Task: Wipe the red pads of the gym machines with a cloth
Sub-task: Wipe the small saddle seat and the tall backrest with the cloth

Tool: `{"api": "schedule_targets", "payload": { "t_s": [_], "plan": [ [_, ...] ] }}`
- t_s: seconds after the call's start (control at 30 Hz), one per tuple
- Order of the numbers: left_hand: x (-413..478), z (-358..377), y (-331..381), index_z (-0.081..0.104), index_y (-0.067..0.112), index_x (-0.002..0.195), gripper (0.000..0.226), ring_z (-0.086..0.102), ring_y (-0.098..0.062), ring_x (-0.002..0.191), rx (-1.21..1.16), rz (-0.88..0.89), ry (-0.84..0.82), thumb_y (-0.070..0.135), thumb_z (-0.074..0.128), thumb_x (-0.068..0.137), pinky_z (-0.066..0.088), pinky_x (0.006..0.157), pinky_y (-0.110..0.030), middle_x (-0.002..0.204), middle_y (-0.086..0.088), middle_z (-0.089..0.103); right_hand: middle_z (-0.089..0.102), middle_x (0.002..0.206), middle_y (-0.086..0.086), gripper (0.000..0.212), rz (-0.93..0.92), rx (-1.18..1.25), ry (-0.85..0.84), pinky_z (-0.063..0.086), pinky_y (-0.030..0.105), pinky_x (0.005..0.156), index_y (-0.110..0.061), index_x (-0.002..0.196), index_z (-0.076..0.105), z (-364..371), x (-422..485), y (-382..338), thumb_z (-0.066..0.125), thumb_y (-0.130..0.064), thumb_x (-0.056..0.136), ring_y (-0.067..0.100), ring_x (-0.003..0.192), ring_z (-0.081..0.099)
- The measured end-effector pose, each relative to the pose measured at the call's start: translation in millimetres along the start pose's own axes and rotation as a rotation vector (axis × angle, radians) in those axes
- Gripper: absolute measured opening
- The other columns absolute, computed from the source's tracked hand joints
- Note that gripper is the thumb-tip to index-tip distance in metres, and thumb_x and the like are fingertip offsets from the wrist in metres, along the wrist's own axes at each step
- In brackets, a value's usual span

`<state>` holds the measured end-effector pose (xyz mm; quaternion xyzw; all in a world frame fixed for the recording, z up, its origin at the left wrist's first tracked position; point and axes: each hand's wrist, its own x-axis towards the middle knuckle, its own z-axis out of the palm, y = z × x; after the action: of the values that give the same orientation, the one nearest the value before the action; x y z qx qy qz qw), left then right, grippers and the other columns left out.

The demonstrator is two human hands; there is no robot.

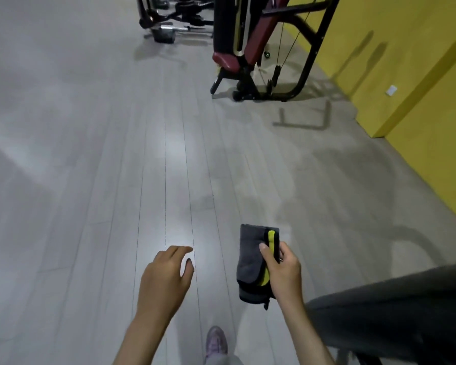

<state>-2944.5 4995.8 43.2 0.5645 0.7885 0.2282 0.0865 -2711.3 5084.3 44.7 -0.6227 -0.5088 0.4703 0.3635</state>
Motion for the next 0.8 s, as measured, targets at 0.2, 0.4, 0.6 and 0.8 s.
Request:
{"api": "schedule_targets", "payload": {
  "t_s": [0.2,0.4,0.6,0.8],
  "plan": [
    [129.7,-7.7,-25.1,0.071,0.027,0.113,0.021,0.066,-0.016,0.089,0.025,-0.063,-0.006,0.022,0.070,0.092,0.051,0.063,-0.030,0.107,0.014,0.070,0.069,0.080,0.007,0.022,0.002,-0.009,0.005,0.048,0.028,0.060,-0.015,0.085,0.063,56.6,119.4,-55.6,0.065,-0.031,0.099,0.021,0.076,0.065],
    [270.7,1.9,-67.9,0.072,0.027,0.110,0.019,0.067,-0.017,0.086,0.023,-0.085,0.007,0.024,0.067,0.093,0.054,0.060,-0.033,0.105,0.013,0.071,0.067,0.080,0.006,0.017,-0.031,-0.046,0.005,0.045,0.019,0.057,-0.018,0.088,0.062,140.5,239.8,-106.1,0.063,-0.030,0.100,0.017,0.073,0.062],
    [445.6,5.6,-100.0,0.072,0.026,0.113,0.021,0.067,-0.016,0.088,-0.017,-0.022,-0.036,0.023,0.069,0.092,0.053,0.064,-0.032,0.107,0.013,0.072,0.061,0.074,0.008,0.023,-0.043,-0.102,0.054,0.041,0.022,0.055,-0.018,0.082,0.058,217.9,359.5,-164.1,0.062,-0.030,0.101,0.016,0.065,0.056],
    [609.0,8.4,-103.1,0.071,0.026,0.118,0.024,0.067,-0.014,0.093,-0.038,0.075,-0.075,0.025,0.065,0.095,0.054,0.069,-0.031,0.112,0.012,0.071,0.062,0.075,0.005,0.025,-0.047,-0.101,0.158,0.045,0.036,0.063,-0.019,0.085,0.060,255.7,479.7,-219.2,0.058,-0.036,0.103,0.022,0.072,0.059]
  ]
}}
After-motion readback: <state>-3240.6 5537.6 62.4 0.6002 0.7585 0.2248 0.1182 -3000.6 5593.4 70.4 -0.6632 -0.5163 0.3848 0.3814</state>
